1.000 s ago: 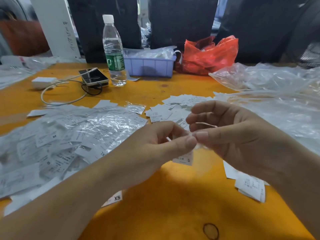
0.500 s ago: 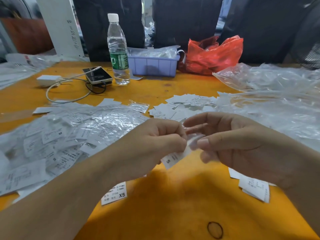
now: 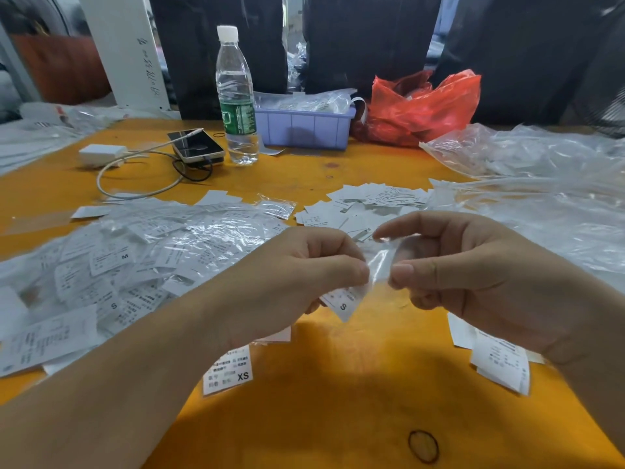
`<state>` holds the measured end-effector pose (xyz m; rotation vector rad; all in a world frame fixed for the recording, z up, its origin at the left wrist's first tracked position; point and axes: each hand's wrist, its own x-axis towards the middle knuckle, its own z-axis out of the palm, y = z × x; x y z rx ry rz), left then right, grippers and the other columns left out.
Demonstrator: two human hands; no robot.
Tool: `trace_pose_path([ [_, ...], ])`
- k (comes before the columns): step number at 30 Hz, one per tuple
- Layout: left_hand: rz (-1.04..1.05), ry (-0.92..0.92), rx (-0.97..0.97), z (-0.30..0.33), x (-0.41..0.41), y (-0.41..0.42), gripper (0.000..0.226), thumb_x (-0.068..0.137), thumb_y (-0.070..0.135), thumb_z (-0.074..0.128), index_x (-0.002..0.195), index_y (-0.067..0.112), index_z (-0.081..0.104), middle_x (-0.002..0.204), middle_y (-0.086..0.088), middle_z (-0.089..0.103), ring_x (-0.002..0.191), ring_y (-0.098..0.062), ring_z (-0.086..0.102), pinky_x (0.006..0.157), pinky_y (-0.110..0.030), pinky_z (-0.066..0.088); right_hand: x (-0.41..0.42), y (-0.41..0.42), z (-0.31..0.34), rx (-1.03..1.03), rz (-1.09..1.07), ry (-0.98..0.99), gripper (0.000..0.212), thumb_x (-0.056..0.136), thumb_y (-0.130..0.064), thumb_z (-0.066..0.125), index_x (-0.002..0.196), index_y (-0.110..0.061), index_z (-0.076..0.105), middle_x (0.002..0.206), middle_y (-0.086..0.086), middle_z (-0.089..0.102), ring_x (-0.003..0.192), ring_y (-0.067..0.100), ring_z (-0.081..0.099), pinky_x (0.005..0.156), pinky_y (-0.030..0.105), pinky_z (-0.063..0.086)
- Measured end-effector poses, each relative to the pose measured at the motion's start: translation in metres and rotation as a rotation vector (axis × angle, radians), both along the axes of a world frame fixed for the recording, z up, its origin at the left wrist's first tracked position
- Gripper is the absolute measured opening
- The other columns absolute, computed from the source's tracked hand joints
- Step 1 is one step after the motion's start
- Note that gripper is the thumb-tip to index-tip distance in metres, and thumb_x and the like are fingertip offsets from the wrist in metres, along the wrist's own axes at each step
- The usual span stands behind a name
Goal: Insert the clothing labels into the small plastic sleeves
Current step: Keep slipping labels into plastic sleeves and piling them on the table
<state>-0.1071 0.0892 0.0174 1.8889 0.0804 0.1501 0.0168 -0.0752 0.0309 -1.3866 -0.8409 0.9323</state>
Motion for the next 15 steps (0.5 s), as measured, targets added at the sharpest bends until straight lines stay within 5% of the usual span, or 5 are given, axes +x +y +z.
trace_pose_path([
  [15, -0.001, -0.077, 0.003, -0.0025, 0.0017, -0.0034, 0.018, 0.076, 0.036, 0.064, 0.064, 0.023, 0.066, 0.058, 0.007, 0.054, 0.052, -0.004, 0.047, 0.049, -0.012, 0.038, -0.0011, 0.0008, -0.0038, -0.041, 0.158, -0.138, 0.009, 0.075, -0.017, 0.069, 0.075, -0.008, 0.07, 0.063, 0.007, 0.063, 0.055, 0.015, 0.052, 0.052, 0.02, 0.045],
])
